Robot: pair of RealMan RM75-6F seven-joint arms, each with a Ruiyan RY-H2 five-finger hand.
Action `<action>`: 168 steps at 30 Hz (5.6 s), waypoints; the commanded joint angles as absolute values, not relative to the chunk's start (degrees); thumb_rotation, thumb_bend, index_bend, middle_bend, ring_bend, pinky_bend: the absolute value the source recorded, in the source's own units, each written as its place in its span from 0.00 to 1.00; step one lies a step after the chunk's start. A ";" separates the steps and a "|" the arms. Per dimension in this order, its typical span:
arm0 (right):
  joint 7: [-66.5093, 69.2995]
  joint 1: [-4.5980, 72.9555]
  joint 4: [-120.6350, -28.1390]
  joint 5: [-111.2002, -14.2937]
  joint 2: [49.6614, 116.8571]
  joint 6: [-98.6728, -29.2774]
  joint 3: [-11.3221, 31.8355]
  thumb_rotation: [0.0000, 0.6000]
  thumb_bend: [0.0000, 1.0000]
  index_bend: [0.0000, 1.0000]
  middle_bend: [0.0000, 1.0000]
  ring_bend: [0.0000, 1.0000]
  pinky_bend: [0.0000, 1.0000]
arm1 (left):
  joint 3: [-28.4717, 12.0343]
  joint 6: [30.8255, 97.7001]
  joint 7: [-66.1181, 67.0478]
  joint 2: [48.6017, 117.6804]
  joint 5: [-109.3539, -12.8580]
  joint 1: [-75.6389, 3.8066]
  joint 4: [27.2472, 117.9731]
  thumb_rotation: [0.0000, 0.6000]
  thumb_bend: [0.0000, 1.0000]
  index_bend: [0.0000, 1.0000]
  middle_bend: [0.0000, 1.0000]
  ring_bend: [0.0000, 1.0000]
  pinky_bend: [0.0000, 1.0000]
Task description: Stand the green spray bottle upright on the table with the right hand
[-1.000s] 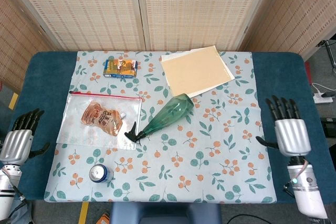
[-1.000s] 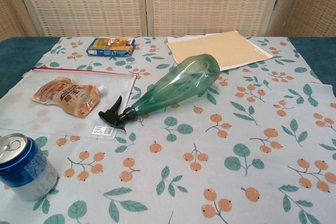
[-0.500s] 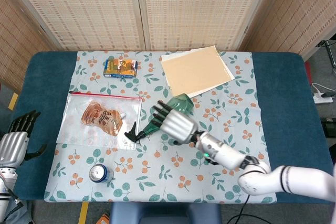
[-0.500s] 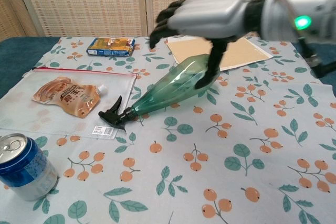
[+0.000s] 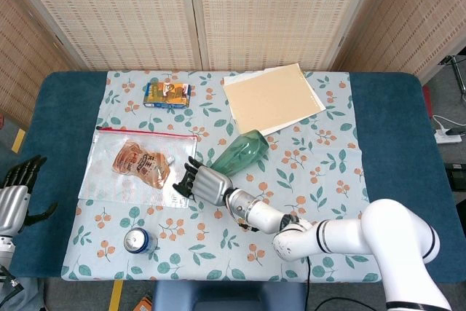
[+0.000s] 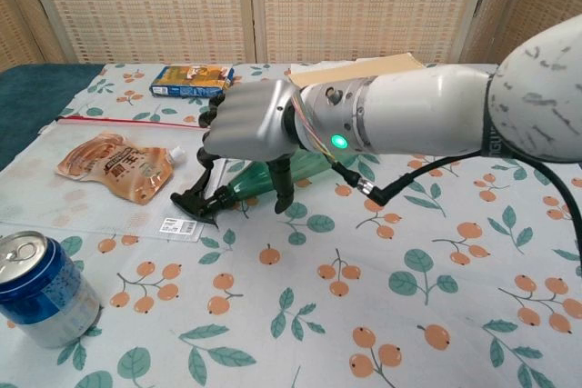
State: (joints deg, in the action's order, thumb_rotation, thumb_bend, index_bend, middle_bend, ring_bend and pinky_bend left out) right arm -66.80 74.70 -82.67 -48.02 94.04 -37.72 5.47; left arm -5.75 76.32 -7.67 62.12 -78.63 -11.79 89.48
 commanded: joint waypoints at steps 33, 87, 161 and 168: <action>-61.23 78.03 -59.36 -44.76 108.63 -41.80 0.09 1.00 0.00 0.54 0.40 0.12 0.16 | -5.30 76.12 -5.14 62.15 -78.80 -11.59 89.49 1.00 0.25 0.00 0.00 0.00 0.04; 17.49 40.02 -78.56 -77.64 99.97 -82.27 12.33 1.00 0.00 0.84 0.62 0.37 0.28 | -5.44 73.91 -2.89 62.85 -76.63 -12.36 90.84 1.00 0.25 0.00 0.00 0.00 0.05; 21.39 34.35 -71.59 -87.48 99.34 -75.90 9.19 1.00 0.00 0.52 0.52 0.20 0.26 | -5.34 74.02 -3.18 62.63 -76.56 -12.07 91.31 1.00 0.25 0.00 0.00 0.00 0.05; 21.37 33.89 -72.74 -87.21 98.21 -75.57 9.31 1.00 0.00 0.47 0.50 0.18 0.24 | -5.34 74.21 -3.03 62.71 -76.60 -11.99 91.37 1.00 0.25 0.00 0.00 0.00 0.05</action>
State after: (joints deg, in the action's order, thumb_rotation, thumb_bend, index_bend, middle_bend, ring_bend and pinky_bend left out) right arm 21.38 33.92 -72.71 -87.23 98.24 -75.60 9.28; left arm -5.33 74.22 -3.03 62.70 -76.60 -11.99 91.37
